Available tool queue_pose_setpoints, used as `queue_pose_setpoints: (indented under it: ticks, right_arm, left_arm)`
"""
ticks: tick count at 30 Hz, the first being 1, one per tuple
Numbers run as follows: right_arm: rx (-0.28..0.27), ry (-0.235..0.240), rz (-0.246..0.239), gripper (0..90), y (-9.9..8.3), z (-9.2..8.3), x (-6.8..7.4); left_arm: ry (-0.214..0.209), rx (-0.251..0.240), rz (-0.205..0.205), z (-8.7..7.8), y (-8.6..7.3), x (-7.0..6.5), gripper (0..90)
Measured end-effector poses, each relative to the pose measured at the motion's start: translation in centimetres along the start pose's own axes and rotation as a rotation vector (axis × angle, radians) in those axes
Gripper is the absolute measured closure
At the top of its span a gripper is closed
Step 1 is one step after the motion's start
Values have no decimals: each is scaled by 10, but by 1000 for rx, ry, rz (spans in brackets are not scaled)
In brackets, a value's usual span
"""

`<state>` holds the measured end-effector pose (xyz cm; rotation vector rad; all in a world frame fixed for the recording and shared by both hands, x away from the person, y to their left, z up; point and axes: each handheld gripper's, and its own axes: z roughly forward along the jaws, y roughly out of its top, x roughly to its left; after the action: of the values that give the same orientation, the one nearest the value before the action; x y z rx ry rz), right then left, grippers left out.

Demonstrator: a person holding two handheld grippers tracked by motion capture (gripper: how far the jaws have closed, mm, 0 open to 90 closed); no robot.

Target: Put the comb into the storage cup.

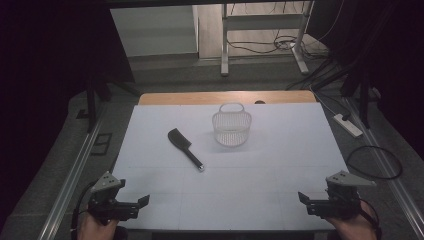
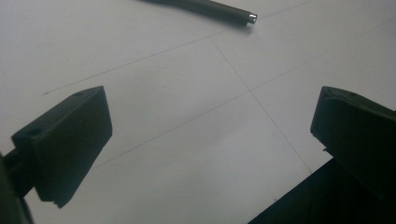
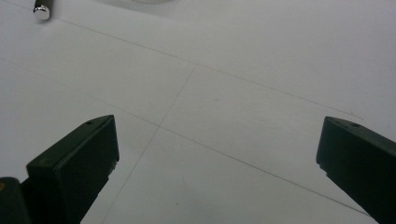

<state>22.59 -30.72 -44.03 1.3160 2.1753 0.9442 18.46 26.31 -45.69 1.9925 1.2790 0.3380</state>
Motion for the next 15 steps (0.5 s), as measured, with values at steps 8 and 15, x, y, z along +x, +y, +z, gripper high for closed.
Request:
queue_pose_setpoints:
  ticks: [8,15]
  right_arm:
    - [-1,2,0,0,0,0,0]
    - [5,7,-1,0,0,1,0]
  left_arm:
    - [-27,16,17,5,4,-1,0]
    - [-65,15,16,10,10,1,0]
